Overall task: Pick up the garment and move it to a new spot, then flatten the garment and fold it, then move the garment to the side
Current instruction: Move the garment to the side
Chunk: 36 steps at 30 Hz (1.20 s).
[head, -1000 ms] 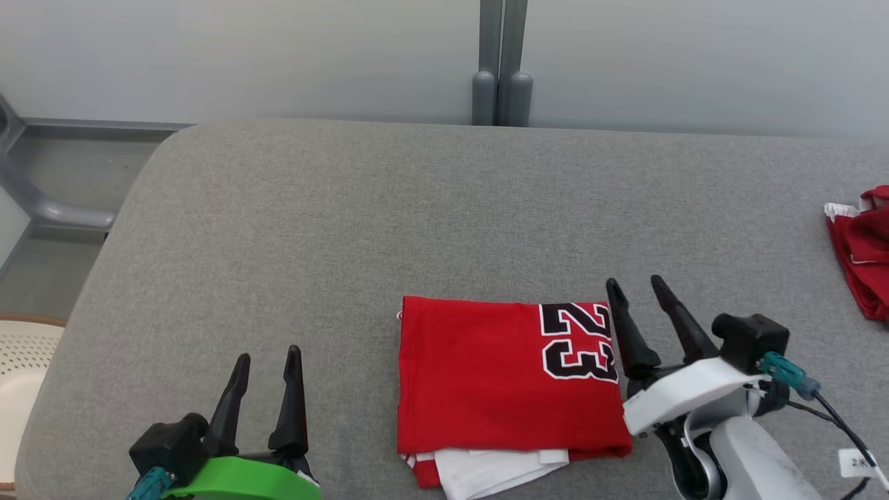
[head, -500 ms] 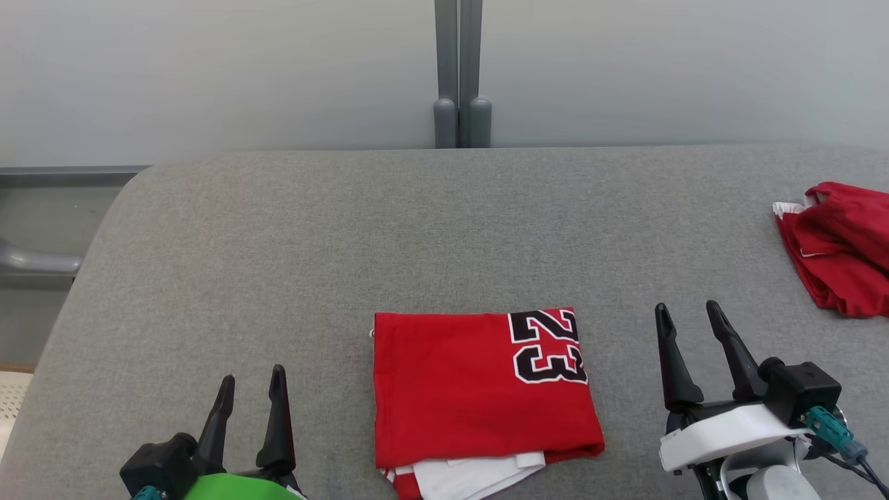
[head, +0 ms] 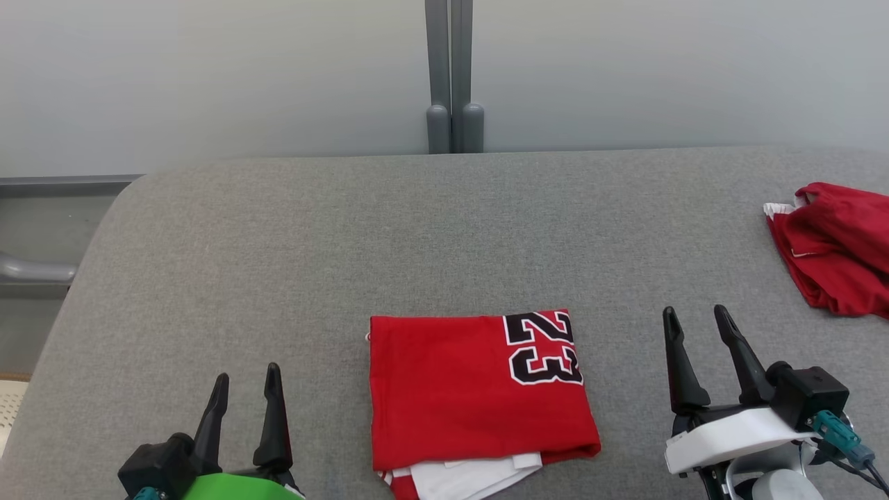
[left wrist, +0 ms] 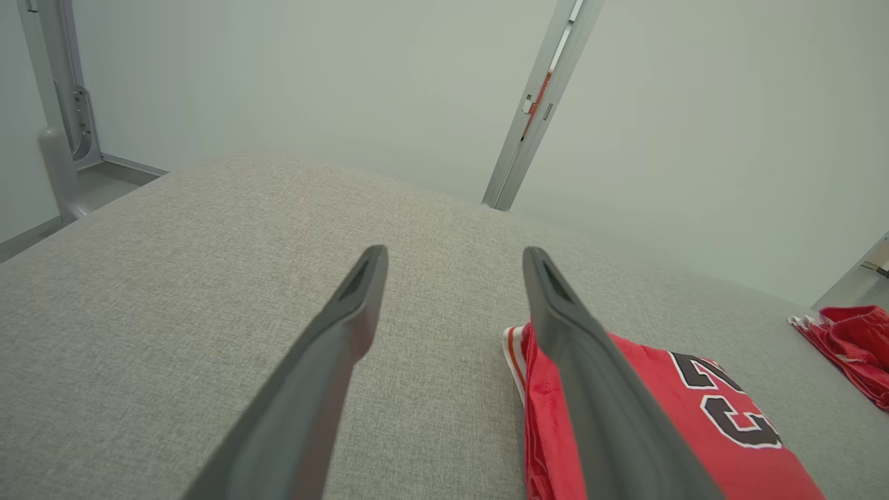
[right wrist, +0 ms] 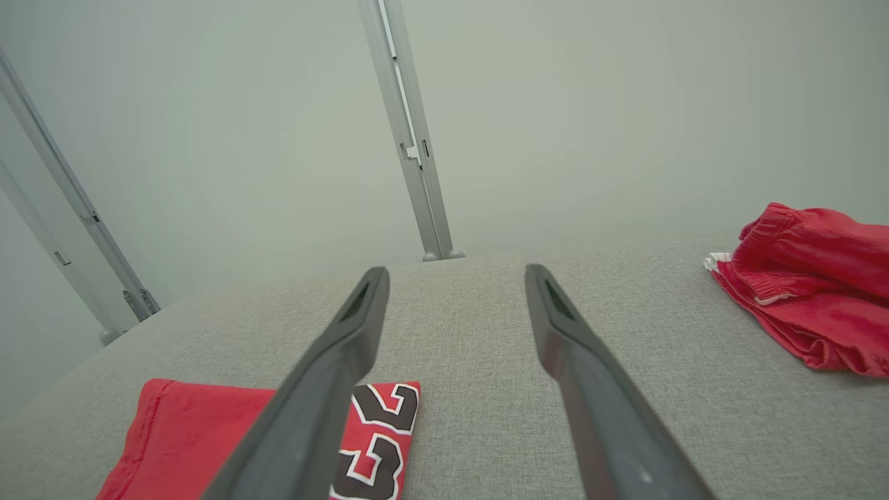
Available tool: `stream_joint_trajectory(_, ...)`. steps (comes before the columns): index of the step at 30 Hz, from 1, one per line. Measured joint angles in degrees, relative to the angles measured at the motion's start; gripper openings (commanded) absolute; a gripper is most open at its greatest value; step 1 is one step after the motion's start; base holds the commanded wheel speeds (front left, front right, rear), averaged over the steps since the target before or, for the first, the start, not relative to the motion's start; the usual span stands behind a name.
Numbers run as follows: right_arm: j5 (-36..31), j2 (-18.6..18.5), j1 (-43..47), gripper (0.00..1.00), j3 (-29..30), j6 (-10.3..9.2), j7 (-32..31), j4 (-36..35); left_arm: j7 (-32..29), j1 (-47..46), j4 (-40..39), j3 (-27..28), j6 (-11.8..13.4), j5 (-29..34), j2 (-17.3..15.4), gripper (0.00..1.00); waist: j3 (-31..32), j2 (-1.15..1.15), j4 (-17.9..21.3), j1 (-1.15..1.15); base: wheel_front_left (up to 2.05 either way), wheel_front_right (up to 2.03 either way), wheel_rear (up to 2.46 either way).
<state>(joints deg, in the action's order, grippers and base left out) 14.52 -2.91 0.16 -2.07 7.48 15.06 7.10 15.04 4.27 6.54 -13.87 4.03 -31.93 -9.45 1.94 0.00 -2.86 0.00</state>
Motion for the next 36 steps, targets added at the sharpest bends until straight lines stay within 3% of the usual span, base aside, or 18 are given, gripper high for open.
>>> stream_joint_trajectory(5,-0.6,0.0,-0.1,1.00,1.2,0.00,-1.0,2.8,0.0,0.1,0.1,0.3,-0.3,0.7,0.5,1.00,-0.1,0.00,-0.6,0.00,0.00,0.00,0.00)
stream_joint_trajectory(11,-0.5,0.0,-2.9,1.00,0.4,0.00,-11.8,8.9,0.0,0.1,0.3,0.0,-0.5,1.1,1.2,1.00,-0.7,0.00,-2.0,0.00,0.00,0.00,0.00)
stream_joint_trajectory(16,1.1,0.0,-5.1,1.00,-1.4,0.00,-17.2,13.7,0.0,0.1,0.5,-0.3,-0.6,1.2,1.6,1.00,-1.4,0.00,-3.7,0.00,0.00,0.00,0.00)
stream_joint_trajectory(33,7.0,-1.2,-14.1,1.00,-5.6,0.00,-21.3,28.6,0.1,-0.9,2.0,0.2,-2.0,2.4,2.6,1.00,-4.8,0.00,-10.1,0.00,0.00,0.00,0.00)
stream_joint_trajectory(35,7.9,-1.3,-14.5,0.42,-6.5,0.00,-21.1,29.3,0.1,-0.9,2.2,0.5,-2.1,2.6,2.8,1.00,-4.8,0.00,-10.3,0.00,0.00,0.00,0.00)
stream_joint_trajectory(36,8.5,-1.3,-14.6,0.35,-6.8,0.00,-20.9,29.5,0.1,-0.9,2.2,0.6,-2.2,2.7,2.8,1.00,-4.7,0.00,-10.3,0.00,0.00,0.00,0.00)
